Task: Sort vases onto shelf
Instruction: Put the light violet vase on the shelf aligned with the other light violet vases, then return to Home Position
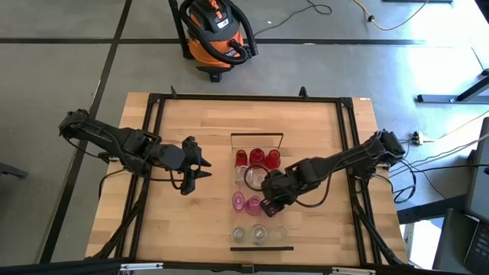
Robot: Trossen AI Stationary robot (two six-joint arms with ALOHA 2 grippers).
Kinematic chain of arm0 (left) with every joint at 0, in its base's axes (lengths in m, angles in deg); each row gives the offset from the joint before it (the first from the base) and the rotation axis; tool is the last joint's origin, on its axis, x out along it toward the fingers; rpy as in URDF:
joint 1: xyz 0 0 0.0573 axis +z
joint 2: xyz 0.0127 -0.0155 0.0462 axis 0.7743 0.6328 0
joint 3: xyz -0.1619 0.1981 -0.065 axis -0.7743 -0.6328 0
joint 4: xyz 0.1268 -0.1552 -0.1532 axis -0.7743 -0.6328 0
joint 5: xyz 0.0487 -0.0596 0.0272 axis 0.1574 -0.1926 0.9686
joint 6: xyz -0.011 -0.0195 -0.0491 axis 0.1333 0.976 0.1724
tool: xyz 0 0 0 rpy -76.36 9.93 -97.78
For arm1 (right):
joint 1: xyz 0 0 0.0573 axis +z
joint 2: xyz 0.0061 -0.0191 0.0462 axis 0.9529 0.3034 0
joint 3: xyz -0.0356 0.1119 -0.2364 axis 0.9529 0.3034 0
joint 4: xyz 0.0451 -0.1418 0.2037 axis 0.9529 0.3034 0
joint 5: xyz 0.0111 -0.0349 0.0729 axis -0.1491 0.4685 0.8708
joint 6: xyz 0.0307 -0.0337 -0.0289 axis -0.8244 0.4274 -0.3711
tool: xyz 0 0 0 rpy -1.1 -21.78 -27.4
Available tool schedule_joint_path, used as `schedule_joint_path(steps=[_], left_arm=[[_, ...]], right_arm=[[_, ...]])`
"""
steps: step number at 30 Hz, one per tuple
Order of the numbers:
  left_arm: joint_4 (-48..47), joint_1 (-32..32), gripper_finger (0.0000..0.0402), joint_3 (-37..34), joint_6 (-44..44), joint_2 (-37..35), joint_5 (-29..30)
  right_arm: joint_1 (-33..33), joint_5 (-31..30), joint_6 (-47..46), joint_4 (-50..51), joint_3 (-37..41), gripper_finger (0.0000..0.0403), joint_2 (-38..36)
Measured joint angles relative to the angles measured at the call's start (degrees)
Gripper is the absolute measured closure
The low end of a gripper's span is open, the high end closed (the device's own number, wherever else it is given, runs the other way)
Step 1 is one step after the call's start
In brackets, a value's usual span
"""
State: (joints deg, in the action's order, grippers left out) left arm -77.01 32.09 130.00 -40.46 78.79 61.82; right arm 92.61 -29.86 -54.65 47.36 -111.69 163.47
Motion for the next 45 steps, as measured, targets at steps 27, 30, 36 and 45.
schedule_joint_path(steps=[27, 30, 36, 45], left_arm=[[18.2, 1.6, 0.0259, 0.0, -4.0, -2.1, -0.2], [20.6, 3.7, 0.0259, 0.0, -5.6, -3.3, -0.2], [26.3, 9.1, 0.0259, -0.1, -8.3, -7.4, -2.1], [31.4, 15.5, 0.0259, -0.5, -11.8, -12.3, -3.4]], right_arm=[[3.3, -42.9, 36.9, -31.0, 0.0, 0.0283, -20.4], [2.1, -42.6, 48.4, -38.5, 0.9, 0.0283, -21.7], [-0.4, -39.9, 60.1, -47.7, 4.8, 0.0311, -26.4], [-10.2, -30.7, 64.0, -69.4, 27.3, 0.038, -45.9]])
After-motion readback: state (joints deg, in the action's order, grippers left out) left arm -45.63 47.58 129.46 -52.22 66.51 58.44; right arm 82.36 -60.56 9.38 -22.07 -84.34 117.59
